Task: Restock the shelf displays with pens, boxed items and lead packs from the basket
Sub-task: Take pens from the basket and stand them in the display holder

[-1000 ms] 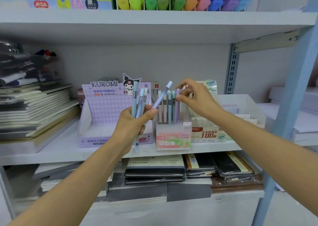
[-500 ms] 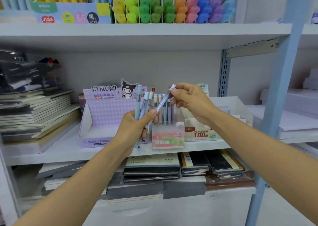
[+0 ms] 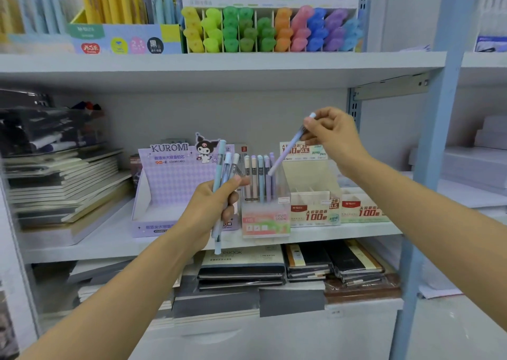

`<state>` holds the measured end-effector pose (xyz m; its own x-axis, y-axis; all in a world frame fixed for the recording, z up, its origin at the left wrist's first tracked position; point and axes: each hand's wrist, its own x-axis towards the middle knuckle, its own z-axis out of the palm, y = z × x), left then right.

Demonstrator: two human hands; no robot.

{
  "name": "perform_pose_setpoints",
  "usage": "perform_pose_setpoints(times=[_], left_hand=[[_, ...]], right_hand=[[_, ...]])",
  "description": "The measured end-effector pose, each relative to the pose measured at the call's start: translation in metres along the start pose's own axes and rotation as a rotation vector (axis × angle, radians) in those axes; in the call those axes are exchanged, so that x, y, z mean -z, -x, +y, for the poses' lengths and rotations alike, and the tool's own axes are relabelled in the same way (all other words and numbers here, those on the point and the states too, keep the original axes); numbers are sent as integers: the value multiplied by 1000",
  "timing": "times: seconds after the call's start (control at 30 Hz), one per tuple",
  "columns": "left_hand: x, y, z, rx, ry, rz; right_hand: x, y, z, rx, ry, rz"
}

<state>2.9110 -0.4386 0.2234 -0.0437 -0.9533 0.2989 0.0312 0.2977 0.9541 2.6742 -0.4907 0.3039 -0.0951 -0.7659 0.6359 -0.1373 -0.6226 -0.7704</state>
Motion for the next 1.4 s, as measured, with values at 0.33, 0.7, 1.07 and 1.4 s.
perform_pose_setpoints(times=[0.33, 0.7, 1.07, 1.4], left_hand=[[2, -11, -8, 27, 117, -125], [1, -14, -21, -66, 77, -176], [-3, -4, -13, -60, 76, -189], [-13, 10, -3, -68, 8, -206]], right_hand=[[-25, -2, 44, 83, 371, -113], [-32, -5, 56, 153, 509, -217], [-37, 3, 38, 151, 552, -161], [-51, 37, 6, -149, -83, -395]])
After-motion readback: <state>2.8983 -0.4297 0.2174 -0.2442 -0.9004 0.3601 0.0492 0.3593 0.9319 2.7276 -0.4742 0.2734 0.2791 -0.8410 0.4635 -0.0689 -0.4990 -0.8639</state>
